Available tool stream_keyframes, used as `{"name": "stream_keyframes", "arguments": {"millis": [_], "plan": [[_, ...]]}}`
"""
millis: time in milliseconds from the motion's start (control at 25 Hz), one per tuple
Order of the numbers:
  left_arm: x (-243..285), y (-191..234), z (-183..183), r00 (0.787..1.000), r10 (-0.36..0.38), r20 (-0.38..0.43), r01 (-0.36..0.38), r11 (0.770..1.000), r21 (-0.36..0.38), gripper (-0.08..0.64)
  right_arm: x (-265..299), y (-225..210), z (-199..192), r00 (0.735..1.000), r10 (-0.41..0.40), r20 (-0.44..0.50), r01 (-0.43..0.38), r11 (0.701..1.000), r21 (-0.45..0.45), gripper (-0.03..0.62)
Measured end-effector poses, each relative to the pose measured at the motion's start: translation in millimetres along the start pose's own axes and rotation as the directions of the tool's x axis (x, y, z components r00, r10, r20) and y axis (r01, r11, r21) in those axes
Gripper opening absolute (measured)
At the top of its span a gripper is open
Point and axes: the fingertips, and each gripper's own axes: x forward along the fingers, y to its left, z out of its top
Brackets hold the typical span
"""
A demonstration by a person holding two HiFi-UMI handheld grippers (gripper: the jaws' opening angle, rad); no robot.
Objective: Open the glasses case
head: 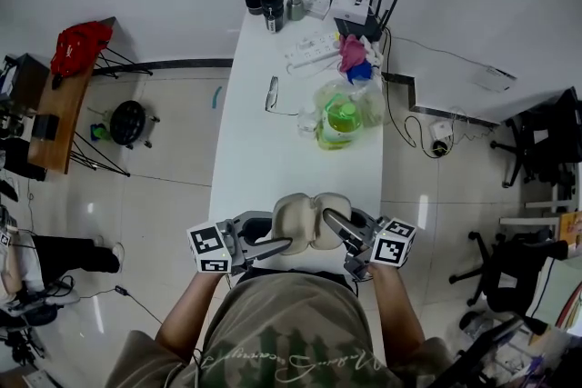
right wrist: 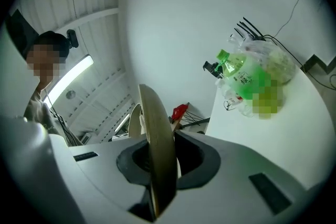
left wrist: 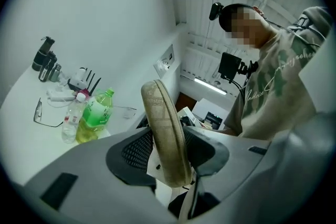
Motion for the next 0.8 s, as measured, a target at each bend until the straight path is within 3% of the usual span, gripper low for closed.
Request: {"name": "stream_keyframes", "arguments": {"millis": [120, 280, 400, 600, 720, 800], "plan": [[-9, 1, 3, 0.999, 0.005, 0.045, -0.003, 1.000, -0.026, 0.163, -4, -4, 2, 1.000, -0.006, 0.029, 0.005, 1.000, 0.026, 0.054], [-18, 4, 20, 0.990, 0.026, 0.139, -0.020, 0.999, -0.045, 0.163, -15, -14, 21, 0.990, 0.001, 0.143, -0.016, 0.994, 0.108, 0.054], [-18, 8, 26, 0.985, 0.053, 0.164, -0.047, 0.998, -0.037, 0.163, -20, -31, 27, 0.983, -0.052, 0.177, 0.030, 0.992, 0.124, 0.054], [-8, 8, 16, 0.992, 0.037, 0.124, -0.031, 0.998, -0.057, 0.153, -8, -71, 7, 0.978, -0.163, 0.127, 0.150, 0.983, 0.110, 0.055], [-3, 6, 11, 0.991, 0.039, 0.126, -0.029, 0.996, -0.079, 0.011, 9, -107, -13, 0.970, -0.238, 0.052, 0.230, 0.965, 0.128, 0.054], [2, 4, 8, 0.990, 0.023, 0.139, -0.007, 0.993, -0.115, 0.008, 21, -131, -27, 0.959, -0.281, -0.019, 0.281, 0.952, 0.123, 0.054]]}}
